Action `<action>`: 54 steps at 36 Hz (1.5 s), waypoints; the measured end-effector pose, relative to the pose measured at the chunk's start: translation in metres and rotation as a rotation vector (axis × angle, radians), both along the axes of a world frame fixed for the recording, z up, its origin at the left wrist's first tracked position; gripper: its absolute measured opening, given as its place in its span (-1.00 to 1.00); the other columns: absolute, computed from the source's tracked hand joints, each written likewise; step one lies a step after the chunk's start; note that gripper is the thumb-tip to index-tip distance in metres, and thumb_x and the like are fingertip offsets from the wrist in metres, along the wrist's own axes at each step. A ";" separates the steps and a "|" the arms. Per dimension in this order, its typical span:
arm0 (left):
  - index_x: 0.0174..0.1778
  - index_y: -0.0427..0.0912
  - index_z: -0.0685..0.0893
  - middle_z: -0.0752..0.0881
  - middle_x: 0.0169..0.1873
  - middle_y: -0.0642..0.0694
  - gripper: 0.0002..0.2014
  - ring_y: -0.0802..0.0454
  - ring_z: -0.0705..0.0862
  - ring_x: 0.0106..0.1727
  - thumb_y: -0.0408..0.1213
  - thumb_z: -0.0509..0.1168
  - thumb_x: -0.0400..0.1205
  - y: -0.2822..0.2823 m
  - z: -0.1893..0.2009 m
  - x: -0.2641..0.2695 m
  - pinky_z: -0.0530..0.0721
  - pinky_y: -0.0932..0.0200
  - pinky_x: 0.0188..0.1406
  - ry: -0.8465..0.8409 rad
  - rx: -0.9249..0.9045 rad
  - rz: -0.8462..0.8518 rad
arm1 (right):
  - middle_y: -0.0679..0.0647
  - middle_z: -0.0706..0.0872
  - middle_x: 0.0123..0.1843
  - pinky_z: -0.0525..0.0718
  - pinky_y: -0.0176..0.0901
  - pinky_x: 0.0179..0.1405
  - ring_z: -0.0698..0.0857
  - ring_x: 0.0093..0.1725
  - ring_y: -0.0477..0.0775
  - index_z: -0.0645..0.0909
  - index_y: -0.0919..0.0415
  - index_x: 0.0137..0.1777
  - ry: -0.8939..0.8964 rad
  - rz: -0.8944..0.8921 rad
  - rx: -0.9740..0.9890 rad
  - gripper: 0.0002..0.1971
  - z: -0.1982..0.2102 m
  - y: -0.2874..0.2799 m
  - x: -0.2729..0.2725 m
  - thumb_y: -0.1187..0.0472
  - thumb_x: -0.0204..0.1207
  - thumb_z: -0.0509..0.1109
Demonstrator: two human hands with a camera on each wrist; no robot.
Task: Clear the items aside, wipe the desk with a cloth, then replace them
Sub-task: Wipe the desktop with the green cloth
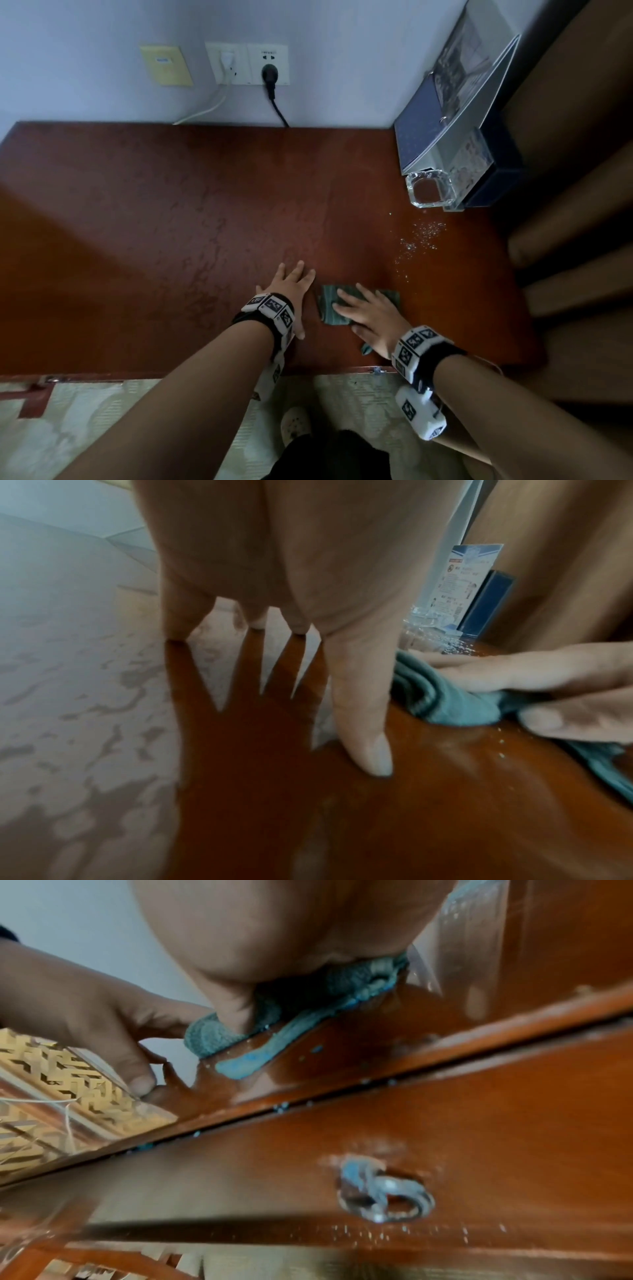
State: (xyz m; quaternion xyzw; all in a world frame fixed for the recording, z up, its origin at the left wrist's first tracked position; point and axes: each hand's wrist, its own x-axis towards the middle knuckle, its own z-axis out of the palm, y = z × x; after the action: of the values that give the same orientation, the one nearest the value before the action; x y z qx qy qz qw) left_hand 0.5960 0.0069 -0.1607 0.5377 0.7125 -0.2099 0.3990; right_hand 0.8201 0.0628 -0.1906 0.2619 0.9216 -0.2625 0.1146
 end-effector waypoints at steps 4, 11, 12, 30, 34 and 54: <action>0.72 0.20 -0.29 -0.42 0.69 0.15 0.36 -0.17 -0.34 0.73 -0.10 0.70 0.34 0.000 0.004 0.004 0.17 -0.67 0.48 0.030 -0.023 0.017 | -0.38 -0.10 0.64 -0.28 0.03 0.59 -0.30 0.63 -0.11 0.17 -0.27 0.61 0.011 -0.016 -0.025 -0.47 -0.001 -0.014 0.010 0.15 0.70 0.16; 0.74 0.18 -0.23 -0.30 0.73 0.12 0.26 -0.13 -0.23 0.75 -0.16 0.66 0.42 -0.007 0.009 0.011 0.20 -0.59 0.53 0.036 0.002 0.064 | -0.41 -0.03 0.60 -0.27 0.00 0.60 -0.26 0.61 -0.17 0.30 -0.24 0.57 0.064 -0.065 -0.070 -0.33 0.000 -0.035 0.023 0.43 0.59 0.20; 0.74 0.17 -0.23 -0.28 0.74 0.13 0.26 -0.12 -0.21 0.75 -0.15 0.66 0.42 -0.010 0.008 0.011 0.20 -0.59 0.53 0.038 0.013 0.067 | -0.41 -0.03 0.59 -0.26 0.00 0.61 -0.25 0.61 -0.17 0.31 -0.22 0.57 0.063 -0.074 -0.074 -0.33 0.001 -0.038 0.023 0.45 0.59 0.19; 0.76 0.05 -0.16 -0.17 0.76 0.08 0.06 -0.10 -0.18 0.76 0.00 0.50 0.58 -0.042 0.000 0.006 0.14 -0.39 0.65 0.047 0.132 0.134 | -0.28 0.45 0.49 0.00 -0.17 0.64 0.20 0.58 -0.31 0.70 -0.09 0.19 0.216 -0.429 -0.563 -0.39 0.027 -0.051 0.031 0.64 0.51 0.14; 0.76 0.05 -0.16 -0.19 0.75 0.07 0.11 -0.10 -0.20 0.76 -0.01 0.55 0.53 -0.034 0.001 0.002 0.12 -0.42 0.64 0.045 0.147 0.109 | -0.07 0.32 0.61 0.66 0.12 0.27 0.30 0.59 0.23 0.70 -0.04 0.23 0.359 -0.755 -0.648 -0.62 0.057 -0.017 -0.009 0.40 0.59 0.27; 0.76 0.09 -0.12 -0.23 0.74 0.13 -0.39 0.00 -0.23 0.75 -0.23 -0.02 0.81 0.027 -0.004 -0.023 0.01 -0.40 0.67 -0.040 0.322 0.180 | -0.21 -0.38 0.65 -0.21 0.13 0.61 -0.34 0.66 0.06 -0.22 -0.17 0.67 -0.192 0.098 0.164 -0.33 -0.002 0.011 -0.057 -0.19 0.66 0.02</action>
State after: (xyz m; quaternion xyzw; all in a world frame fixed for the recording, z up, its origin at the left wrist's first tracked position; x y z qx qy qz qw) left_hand 0.5728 0.0335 -0.1647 0.5326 0.7741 -0.0458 0.3391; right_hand 0.7626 0.0733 -0.1922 0.2490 0.9365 -0.1541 0.1932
